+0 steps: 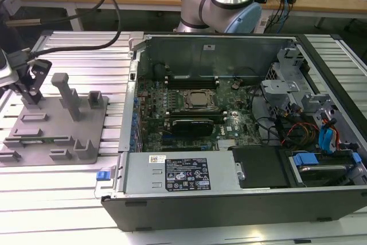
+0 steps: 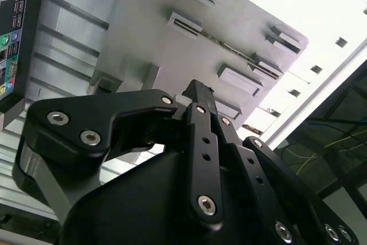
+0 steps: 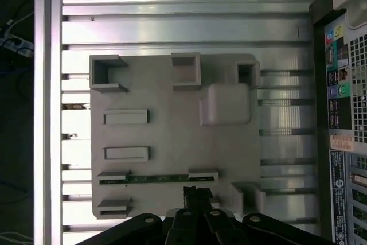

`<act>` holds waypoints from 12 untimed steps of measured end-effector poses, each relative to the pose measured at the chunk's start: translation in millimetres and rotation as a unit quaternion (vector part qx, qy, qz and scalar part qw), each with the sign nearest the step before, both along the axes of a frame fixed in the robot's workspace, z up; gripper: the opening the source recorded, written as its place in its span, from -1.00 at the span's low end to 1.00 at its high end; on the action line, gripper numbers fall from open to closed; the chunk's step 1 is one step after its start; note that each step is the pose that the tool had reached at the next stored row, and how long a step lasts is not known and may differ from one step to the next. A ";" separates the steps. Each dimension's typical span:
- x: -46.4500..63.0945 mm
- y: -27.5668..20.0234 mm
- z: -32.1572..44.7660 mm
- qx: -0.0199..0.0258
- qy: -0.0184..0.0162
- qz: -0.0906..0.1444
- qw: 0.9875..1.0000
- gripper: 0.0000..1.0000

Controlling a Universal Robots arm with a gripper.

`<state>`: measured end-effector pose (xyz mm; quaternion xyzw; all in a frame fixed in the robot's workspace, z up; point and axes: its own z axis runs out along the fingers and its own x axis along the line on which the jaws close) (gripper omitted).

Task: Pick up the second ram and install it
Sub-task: 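Reach for the second ram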

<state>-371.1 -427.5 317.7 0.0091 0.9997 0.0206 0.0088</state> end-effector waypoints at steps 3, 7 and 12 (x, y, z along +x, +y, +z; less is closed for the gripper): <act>-1.7 -0.9 -1.8 0.000 0.000 0.000 1.000 -0.84; -4.8 -2.4 -4.9 0.000 0.001 0.001 1.000 -0.84; -10.3 -4.8 -10.3 0.000 0.001 0.003 1.000 -0.84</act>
